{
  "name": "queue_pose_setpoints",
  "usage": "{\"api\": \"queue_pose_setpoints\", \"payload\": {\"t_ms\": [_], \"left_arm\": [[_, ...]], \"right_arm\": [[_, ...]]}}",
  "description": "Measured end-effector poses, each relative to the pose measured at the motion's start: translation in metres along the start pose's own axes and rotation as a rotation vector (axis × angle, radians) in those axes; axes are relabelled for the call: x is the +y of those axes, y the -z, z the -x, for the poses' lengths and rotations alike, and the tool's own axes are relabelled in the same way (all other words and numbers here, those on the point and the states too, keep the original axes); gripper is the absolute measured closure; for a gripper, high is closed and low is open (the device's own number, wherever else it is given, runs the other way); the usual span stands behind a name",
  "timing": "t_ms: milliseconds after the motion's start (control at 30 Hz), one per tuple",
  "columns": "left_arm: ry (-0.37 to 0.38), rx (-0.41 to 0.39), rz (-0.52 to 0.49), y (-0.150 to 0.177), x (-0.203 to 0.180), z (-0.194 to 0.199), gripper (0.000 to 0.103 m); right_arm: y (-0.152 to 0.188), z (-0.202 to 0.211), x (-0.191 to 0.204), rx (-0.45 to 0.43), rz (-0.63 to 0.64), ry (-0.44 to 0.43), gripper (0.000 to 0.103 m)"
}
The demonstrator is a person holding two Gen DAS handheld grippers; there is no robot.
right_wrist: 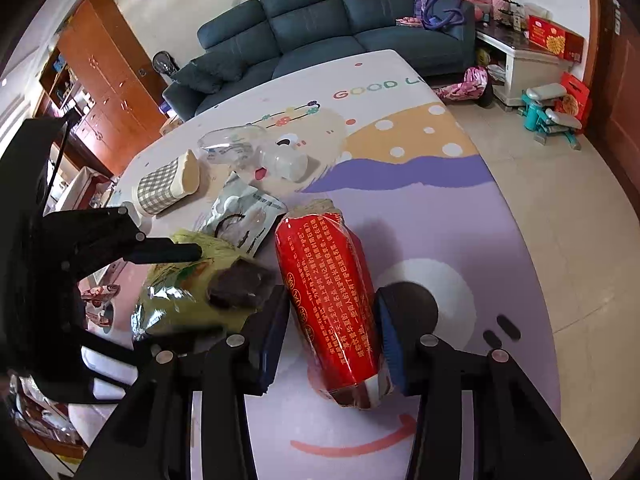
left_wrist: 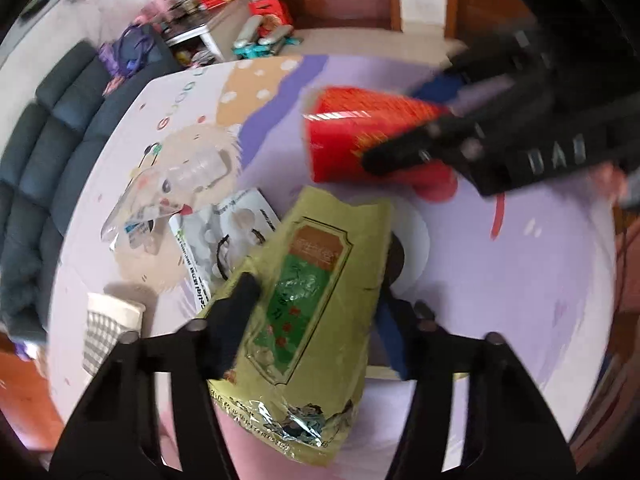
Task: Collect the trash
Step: 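Grasp the yellow-green snack bag with left tool while right tool grasps red can, then carry bag and can down over the bin and open both tools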
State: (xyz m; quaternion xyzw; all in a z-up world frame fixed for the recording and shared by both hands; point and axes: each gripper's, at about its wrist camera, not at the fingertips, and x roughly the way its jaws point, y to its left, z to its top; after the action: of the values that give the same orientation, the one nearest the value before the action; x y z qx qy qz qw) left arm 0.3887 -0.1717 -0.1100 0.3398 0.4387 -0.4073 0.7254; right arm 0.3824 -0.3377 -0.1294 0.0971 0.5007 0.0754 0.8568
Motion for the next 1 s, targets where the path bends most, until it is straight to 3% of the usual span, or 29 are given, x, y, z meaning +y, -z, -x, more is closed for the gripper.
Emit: {"api": "queue_pose_setpoints", "payload": {"t_ms": [100,300,600,767,1000], "left_arm": [[0.024,-0.019,0.094,0.002,0.01,0.01,0.07],[0.01,-0.034,0.179,0.016,0.007,0.042,0.071],[0.017,-0.09,0.298,0.049,-0.043,0.129,0.071],[0.012,-0.138,0.375,0.081,-0.085,0.169,0.071],[0.001,-0.224,0.513,0.142,-0.154,0.195,0.071]], "right_arm": [[0.006,0.008,0.0,-0.008,-0.02,-0.004,0.06],[0.029,0.052,0.007,-0.056,-0.053,-0.024,0.062],[0.077,0.145,0.039,-0.111,-0.076,-0.113,0.062],[0.134,0.19,0.074,-0.137,0.024,-0.074,0.062],[0.237,0.214,0.114,-0.122,0.085,-0.101,0.062]]}}
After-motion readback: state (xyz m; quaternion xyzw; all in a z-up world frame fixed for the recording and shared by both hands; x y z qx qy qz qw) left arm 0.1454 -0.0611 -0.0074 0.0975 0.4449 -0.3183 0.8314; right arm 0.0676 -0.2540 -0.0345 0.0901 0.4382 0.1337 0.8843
